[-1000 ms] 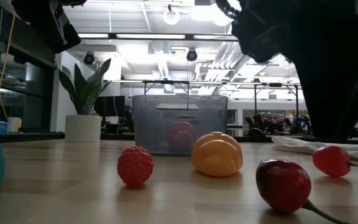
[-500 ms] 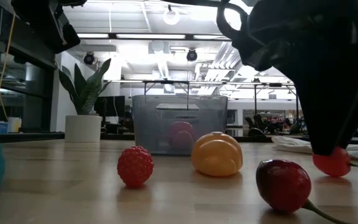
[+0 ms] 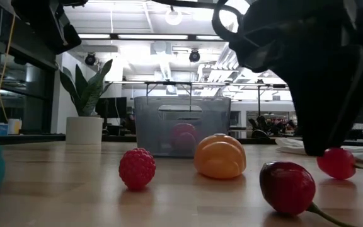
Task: Pick and placing Produce into tupperware
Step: Put the red cherry into the transparent black bin
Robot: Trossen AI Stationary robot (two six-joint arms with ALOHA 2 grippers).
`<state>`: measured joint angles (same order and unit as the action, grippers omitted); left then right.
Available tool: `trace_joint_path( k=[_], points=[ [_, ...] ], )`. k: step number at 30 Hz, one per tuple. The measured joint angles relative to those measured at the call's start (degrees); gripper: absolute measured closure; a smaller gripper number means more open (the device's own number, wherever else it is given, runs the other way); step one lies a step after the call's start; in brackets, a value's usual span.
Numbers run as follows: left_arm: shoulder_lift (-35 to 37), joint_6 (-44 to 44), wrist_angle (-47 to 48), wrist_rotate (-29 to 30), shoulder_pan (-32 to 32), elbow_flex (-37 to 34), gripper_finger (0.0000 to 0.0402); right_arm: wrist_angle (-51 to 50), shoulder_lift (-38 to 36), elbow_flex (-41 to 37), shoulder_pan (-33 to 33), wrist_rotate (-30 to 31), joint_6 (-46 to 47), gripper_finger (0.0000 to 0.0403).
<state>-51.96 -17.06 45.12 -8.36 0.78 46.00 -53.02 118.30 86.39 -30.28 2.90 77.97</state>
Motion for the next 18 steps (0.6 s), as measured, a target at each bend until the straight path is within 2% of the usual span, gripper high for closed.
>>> trace_joint_path(
  k=[18],
  points=[
    [0.0,-0.39,0.03,-0.15,0.0,0.0,0.0399,-0.93,0.0,0.0,-0.13,-0.59,0.18,0.0222]
  ],
)
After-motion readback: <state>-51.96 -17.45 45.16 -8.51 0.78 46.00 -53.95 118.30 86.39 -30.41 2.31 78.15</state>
